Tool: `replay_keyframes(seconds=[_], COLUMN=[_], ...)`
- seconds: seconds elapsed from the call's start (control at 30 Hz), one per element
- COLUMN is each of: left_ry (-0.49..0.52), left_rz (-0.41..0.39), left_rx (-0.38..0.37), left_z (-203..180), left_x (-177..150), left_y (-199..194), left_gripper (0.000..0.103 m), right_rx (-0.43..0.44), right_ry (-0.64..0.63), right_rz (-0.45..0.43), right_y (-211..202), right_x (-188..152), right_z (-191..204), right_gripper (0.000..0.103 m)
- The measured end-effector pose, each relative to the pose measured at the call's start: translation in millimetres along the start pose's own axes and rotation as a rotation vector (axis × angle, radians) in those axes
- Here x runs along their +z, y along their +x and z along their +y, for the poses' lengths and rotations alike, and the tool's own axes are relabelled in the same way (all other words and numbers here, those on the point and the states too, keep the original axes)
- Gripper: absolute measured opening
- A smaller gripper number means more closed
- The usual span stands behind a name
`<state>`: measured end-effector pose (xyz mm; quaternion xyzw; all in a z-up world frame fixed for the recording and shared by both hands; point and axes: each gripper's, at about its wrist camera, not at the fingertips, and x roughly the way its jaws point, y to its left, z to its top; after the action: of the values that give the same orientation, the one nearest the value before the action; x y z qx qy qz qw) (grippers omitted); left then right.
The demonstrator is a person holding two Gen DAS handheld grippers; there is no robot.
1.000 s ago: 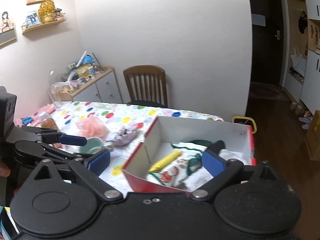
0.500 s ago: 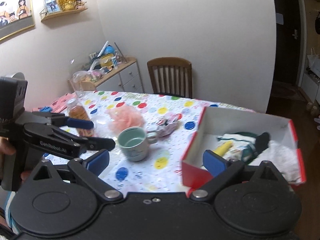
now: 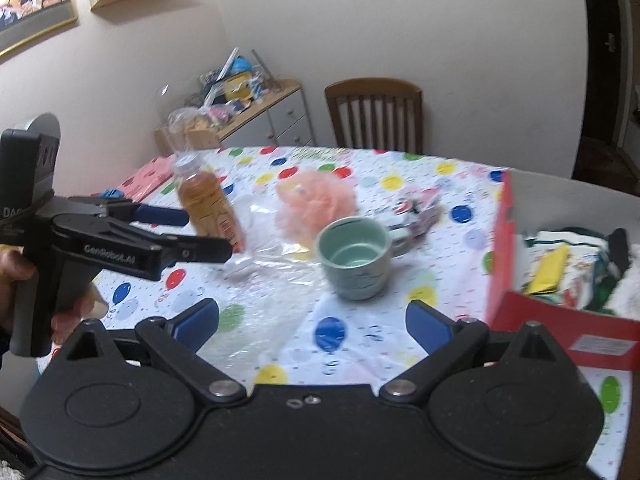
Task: Organize soft objects
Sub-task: 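Withdraw both open tools from the box toward the bubble wrap, then close the right tool on the clear bubble wrap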
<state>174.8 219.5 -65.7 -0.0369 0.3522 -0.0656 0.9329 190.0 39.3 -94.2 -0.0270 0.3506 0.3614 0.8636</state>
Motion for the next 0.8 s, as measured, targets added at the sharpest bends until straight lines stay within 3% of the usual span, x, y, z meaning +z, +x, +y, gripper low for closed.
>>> replay_keyframes(seconds=[0.33,0.8], left_ry=[0.059,0.164], left_rz=[0.002,0.009], left_rx=[0.053,0.127], left_z=[52.2,76.3], left_x=[-30.7,-60.2], left_y=[19.1,54.8], left_gripper=[0.102,0.102], right_rx=[0.000,-0.047], right_ry=[-0.030,-0.043], right_rz=[0.113,0.238], right_y=[61.3,133.6], right_x=[-11.9,-19.1], right_z=[37.9,58.6], right_gripper=[0.099,0.090])
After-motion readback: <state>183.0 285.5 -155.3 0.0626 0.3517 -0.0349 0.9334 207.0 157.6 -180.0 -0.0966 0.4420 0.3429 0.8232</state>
